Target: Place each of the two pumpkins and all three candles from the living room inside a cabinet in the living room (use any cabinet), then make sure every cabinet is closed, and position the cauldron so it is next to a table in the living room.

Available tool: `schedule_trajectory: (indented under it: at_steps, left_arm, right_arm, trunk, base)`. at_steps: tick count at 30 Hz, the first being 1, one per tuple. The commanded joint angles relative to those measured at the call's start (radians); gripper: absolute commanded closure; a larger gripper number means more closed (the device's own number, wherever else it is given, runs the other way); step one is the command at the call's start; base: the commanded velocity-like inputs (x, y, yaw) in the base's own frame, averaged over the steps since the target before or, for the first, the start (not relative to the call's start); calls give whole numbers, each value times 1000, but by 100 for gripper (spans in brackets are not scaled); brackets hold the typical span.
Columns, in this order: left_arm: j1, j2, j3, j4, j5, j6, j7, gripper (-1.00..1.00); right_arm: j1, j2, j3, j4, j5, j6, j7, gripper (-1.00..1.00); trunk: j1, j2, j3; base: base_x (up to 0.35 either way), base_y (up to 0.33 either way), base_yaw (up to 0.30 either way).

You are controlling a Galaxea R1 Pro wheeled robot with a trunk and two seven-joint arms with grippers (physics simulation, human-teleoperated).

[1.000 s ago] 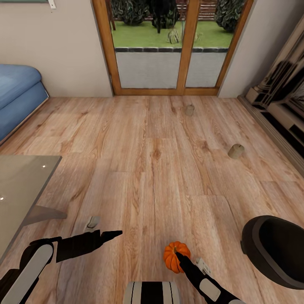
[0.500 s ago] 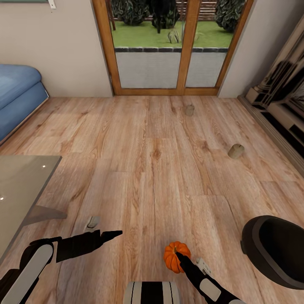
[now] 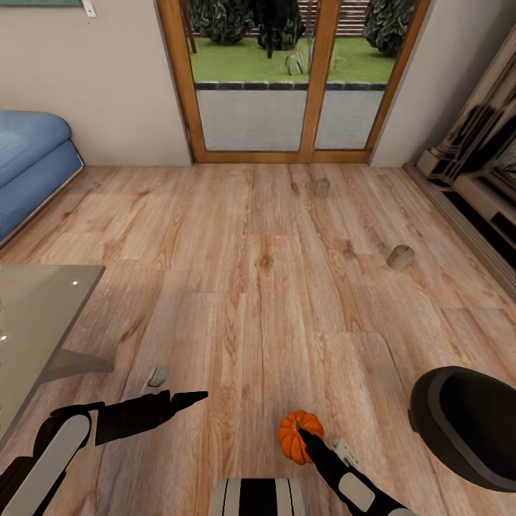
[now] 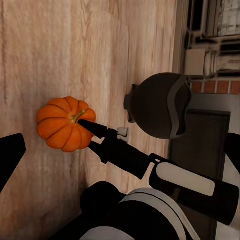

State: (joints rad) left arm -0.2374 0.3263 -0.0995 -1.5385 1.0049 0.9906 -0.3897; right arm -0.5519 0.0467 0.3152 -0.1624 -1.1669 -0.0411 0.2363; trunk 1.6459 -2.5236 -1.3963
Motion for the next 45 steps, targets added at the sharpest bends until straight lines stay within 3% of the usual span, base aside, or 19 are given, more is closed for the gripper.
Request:
schedule_trajectory:
  at_steps: [1,7,24,27,30,33,39,45]
  left_arm:
    - [0,1,0,0,-5,2,-6,-100]
    - [0,2,0,0,-5,1,-6,-100]
    - [0,-3,0,10,-6,0,-5,-100]
    - [0,-3,0,10,-6,0,-5,-100]
    - [0,-2,0,11,-6,0,-5,-100]
    - [0,2,1,11,-8,0,-5,-100]
    - [0,2,1,11,-10,0,-5,-100]
    - [0,-2,0,11,-9,-1,-2,-100]
  right_arm:
    - [0,-1,-4,4,-11,-5,-12,100]
    - [0,-2,-4,4,-11,-5,-12,100]
    - [0,-4,1,-13,-11,24,-6,100]
    - [0,-4,4,-68,-10,64,-3,100]
    - [0,-4,5,-193,-8,105,-4,100]
    - [5,-23,5,-332,0,201,-6,100]
    - [6,-45,0,-371,0,309,-2,100]
    - [6,-50,-1,-370,0,329,-2,100]
  trunk:
    - [0,0,-1]
    - [0,0,-1]
    - [-8,4,65]
    - [-9,5,77]
    - [-10,5,88]
    - [-12,6,100]
    - [-14,7,123]
    - [-17,9,146]
  base:
    - [0,0,0]
    - [0,0,0]
    - [0,0,0]
    - [0,0,0]
    - [0,0,0]
    - [0,0,0]
    - [0,0,0]
    - [0,0,0]
